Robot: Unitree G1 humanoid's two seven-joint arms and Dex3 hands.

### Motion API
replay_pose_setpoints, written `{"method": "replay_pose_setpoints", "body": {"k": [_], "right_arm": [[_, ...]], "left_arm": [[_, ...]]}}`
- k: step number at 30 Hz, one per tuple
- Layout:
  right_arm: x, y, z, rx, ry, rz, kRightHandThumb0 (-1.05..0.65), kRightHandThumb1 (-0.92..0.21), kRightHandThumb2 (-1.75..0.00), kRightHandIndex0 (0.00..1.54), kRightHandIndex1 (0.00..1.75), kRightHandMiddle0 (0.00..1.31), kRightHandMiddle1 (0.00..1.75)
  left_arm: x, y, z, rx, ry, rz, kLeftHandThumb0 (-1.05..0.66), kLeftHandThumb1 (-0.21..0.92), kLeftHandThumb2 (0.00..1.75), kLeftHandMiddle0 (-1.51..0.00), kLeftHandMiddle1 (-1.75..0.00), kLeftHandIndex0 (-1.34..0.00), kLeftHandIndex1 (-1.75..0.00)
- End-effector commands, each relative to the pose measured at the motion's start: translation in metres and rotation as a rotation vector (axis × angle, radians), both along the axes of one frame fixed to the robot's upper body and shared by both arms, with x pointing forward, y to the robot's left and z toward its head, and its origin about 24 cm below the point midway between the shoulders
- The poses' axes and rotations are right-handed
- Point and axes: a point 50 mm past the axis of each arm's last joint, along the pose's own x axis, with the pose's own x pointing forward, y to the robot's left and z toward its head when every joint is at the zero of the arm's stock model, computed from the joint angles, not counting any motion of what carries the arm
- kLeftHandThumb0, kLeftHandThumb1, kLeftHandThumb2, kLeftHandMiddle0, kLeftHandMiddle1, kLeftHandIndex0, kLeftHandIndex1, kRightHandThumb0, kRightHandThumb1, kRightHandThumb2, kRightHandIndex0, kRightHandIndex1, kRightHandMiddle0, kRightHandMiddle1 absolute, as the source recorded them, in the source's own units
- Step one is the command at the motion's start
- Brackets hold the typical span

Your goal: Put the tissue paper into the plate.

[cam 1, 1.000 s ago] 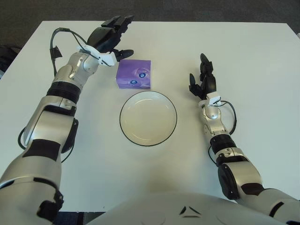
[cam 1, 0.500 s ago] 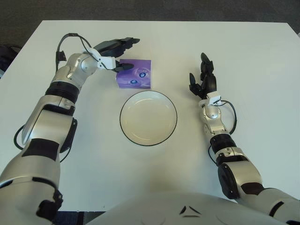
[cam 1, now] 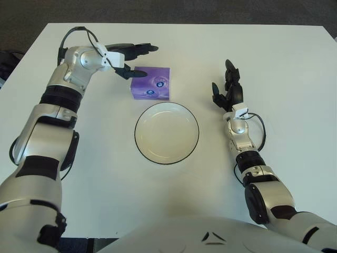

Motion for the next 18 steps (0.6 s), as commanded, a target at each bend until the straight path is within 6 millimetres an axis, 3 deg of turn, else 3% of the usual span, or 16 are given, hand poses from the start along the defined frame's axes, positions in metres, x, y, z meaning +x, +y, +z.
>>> {"method": "replay_pose_setpoints", "body": {"k": [1,7,18], "right_arm": [[-0.0365,0.0033,-0.0674,0.010,0.253,-0.003,-0.68,-0.92,-0.50,0.26,0.01,0.00,0.32],[-0.0361,0.0038,-0.0675,0.005,0.255,-0.002,-0.68,-0.92,-0.50,0.27,0.01,0.00,0.32],[-0.0353,0.0042,-0.0681,0.008,0.261,-0.005,-0.69,-0.92,-0.48,0.27,0.01,0.00,0.33]], "left_arm": [[-0.0029,0.0022,0.0117,0.051,-0.014,-0.035,-1.05,0.92,0.29,0.00,0.00,0.00,-0.02],[-0.0037,0.0020,0.0141,0.112,-0.022,-0.062,-1.05,0.92,0.16,0.00,0.00,0.00,0.00],[-0.0027,-0.0006,0.0146,0.157,-0.016,-0.073,-1.05,0.92,0.09,0.00,0.00,0.00,0.00]]}}
